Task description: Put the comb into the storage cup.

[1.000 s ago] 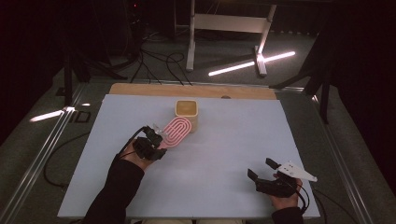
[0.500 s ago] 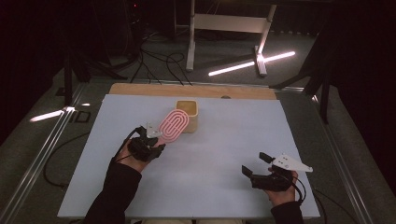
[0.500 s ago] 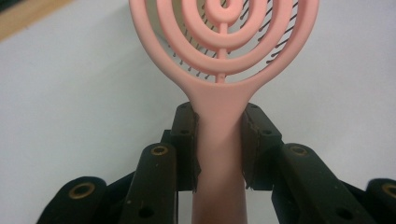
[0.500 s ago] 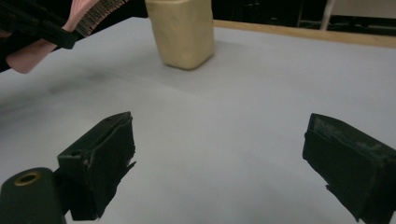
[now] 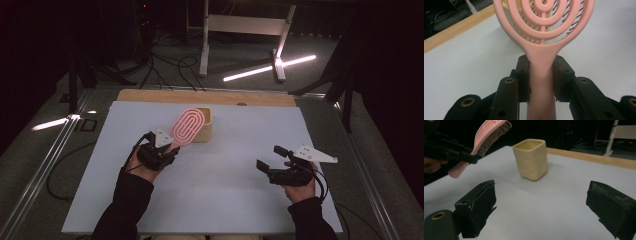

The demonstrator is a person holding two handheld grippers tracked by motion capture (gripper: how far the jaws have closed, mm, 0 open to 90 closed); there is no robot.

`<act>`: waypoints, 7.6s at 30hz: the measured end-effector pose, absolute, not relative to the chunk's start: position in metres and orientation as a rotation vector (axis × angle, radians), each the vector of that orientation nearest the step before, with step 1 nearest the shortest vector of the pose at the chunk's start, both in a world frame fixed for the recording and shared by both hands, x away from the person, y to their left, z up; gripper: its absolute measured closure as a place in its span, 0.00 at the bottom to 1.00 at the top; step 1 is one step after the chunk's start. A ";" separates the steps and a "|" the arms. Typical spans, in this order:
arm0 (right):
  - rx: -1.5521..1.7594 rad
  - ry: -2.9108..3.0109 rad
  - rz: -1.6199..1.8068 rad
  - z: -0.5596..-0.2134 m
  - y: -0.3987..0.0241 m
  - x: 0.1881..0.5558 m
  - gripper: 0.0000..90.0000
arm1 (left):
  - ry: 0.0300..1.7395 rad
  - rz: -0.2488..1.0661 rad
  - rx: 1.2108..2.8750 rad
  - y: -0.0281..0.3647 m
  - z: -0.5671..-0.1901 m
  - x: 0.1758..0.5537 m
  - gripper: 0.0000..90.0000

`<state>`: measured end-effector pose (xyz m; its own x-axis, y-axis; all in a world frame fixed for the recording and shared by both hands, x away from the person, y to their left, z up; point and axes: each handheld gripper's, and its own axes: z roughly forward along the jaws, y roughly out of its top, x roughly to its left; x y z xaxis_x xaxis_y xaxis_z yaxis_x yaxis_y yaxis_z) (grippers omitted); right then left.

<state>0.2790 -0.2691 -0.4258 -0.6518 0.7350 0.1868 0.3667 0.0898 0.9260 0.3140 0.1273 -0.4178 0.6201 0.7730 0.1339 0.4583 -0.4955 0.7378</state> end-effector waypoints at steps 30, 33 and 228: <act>0.934 2.243 1.698 -0.381 -0.182 0.323 0.09 | 0.800 0.711 2.067 0.105 -0.396 0.295 0.78; 0.926 2.261 1.704 -0.378 -0.174 0.327 0.10 | 0.783 0.730 2.056 0.100 -0.395 0.292 0.78; 1.177 2.032 1.765 -0.322 -0.129 0.428 0.70 | 1.159 0.779 1.668 0.225 -0.502 0.238 0.00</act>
<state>0.4279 -0.1294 -0.3219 -0.6614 0.6702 0.3366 0.4269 -0.0326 0.9037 0.2376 0.2249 -0.5017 0.3533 0.9355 -0.0077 0.3462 -0.1231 0.9301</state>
